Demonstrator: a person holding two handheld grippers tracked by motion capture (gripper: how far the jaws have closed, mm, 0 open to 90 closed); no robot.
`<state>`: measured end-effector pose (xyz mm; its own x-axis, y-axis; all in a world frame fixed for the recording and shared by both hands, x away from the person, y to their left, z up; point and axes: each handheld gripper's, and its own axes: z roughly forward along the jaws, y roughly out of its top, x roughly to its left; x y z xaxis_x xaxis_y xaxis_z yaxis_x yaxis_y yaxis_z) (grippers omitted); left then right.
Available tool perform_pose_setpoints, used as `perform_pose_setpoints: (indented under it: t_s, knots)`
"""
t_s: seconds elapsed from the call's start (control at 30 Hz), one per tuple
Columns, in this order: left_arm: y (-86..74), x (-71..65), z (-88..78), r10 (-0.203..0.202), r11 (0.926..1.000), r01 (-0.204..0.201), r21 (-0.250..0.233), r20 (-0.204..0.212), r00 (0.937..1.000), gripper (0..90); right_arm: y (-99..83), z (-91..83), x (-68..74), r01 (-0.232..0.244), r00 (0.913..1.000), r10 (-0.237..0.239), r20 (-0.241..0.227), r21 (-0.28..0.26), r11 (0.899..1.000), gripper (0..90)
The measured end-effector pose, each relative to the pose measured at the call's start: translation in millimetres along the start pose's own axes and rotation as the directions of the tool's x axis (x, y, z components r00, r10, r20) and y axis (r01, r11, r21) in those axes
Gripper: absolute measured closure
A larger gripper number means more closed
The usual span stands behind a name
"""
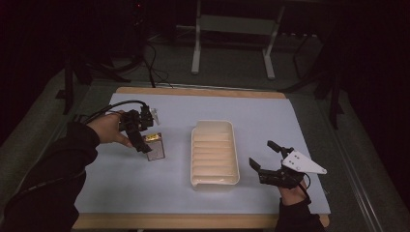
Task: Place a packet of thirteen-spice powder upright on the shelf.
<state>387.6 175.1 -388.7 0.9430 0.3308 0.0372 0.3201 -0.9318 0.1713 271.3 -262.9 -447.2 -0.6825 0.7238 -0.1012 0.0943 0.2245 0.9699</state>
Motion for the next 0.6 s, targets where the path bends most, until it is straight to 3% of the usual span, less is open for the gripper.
perform_pose_setpoints:
  t_s: [0.13, 0.27, 0.4, 0.6]
  knots:
    - [6.6, 2.2, 5.0, 0.028, 0.9994, -0.028, 0.018, 0.007, 0.9996, 24.1, -0.1, -0.2, 0.1, 0.000, 1.0000, 0.000, -0.002, 0.001, 1.000, 13.8]
    - [13.1, 3.4, 10.6, 0.063, 0.9964, -0.064, 0.057, 0.012, 0.9979, 37.1, -0.9, -0.2, -0.4, -0.002, 1.0000, 0.002, -0.003, 0.004, 1.000, 13.8]
    - [17.6, 3.8, 12.8, 0.083, 0.9937, -0.083, 0.075, 0.005, 0.9965, 41.8, -1.1, -0.6, -0.4, -0.004, 1.0000, 0.004, -0.005, 0.004, 1.000, 13.8]
    - [21.9, 3.1, 13.6, 0.102, 0.9923, -0.101, 0.072, -0.003, 0.9948, 53.0, -1.4, -1.5, -0.7, -0.011, 0.9999, 0.011, -0.004, 0.006, 1.000, 13.9]
